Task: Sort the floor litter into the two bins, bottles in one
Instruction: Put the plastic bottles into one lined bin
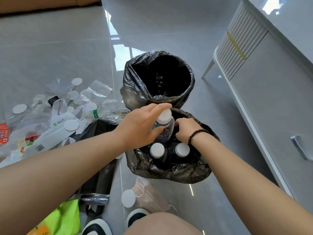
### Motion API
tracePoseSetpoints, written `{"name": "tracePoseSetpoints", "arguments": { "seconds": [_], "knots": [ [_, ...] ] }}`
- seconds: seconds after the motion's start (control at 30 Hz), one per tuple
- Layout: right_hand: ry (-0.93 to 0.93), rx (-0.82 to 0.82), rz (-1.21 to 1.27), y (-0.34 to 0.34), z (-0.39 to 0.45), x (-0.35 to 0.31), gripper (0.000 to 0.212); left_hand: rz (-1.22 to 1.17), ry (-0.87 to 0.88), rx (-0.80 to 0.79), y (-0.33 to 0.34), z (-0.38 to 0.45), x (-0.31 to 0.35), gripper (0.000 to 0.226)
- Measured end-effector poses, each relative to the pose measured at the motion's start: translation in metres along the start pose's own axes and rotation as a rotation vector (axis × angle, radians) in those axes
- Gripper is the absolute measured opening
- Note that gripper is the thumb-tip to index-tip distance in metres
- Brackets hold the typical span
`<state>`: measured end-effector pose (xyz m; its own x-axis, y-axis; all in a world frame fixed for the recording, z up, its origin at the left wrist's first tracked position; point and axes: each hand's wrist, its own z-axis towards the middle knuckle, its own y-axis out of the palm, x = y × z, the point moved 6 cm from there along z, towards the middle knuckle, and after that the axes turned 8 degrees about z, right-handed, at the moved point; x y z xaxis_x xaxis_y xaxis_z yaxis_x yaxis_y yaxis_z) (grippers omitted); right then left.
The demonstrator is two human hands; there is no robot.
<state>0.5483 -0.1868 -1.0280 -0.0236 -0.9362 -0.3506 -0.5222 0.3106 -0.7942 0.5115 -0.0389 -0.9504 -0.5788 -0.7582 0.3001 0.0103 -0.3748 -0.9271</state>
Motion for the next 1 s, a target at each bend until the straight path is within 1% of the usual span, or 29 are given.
{"name": "tracePoseSetpoints", "arguments": {
  "seconds": [0.07,0.1,0.2,0.37,0.43,0.53,0.6,0.67,0.8,0.9,1.0],
  "knots": [
    [0.001,-0.037,-0.126,0.008,0.006,-0.005,0.006,0.01,0.004,0.015,-0.001,-0.001,0.0,0.062],
    [0.003,-0.045,-0.167,0.009,0.008,-0.007,0.003,0.014,0.005,0.02,-0.001,-0.001,0.0,0.062],
    [-0.003,-0.057,-0.245,0.011,0.016,-0.008,0.023,0.03,-0.005,0.011,-0.001,-0.003,-0.001,0.064],
    [-0.048,-0.013,-0.254,0.004,0.007,-0.006,0.029,0.043,0.002,0.022,-0.004,-0.004,-0.003,0.064],
    [-0.048,0.029,-0.228,-0.003,-0.005,-0.002,0.026,0.046,0.001,0.023,-0.006,-0.004,-0.006,0.062],
    [-0.099,0.159,-0.144,-0.011,-0.025,0.009,0.003,0.035,0.004,0.024,-0.007,-0.004,-0.009,0.062],
    [-0.12,0.26,-0.059,-0.014,-0.041,0.02,0.021,0.031,-0.004,0.026,-0.007,-0.004,-0.01,0.062],
    [-0.158,0.39,0.056,-0.02,-0.058,0.028,0.028,0.018,-0.006,0.03,-0.006,-0.001,-0.008,0.062],
    [-0.237,0.575,0.185,-0.025,-0.088,0.032,0.026,-0.049,0.034,0.005,0.004,0.009,0.01,0.067],
    [-0.27,0.726,0.241,-0.035,-0.104,0.027,0.025,0.012,0.083,-0.031,0.015,0.018,0.026,0.069],
    [-0.304,0.871,0.273,-0.051,-0.118,0.02,0.022,0.025,0.028,-0.046,0.018,0.026,0.024,0.067]
  ]
}}
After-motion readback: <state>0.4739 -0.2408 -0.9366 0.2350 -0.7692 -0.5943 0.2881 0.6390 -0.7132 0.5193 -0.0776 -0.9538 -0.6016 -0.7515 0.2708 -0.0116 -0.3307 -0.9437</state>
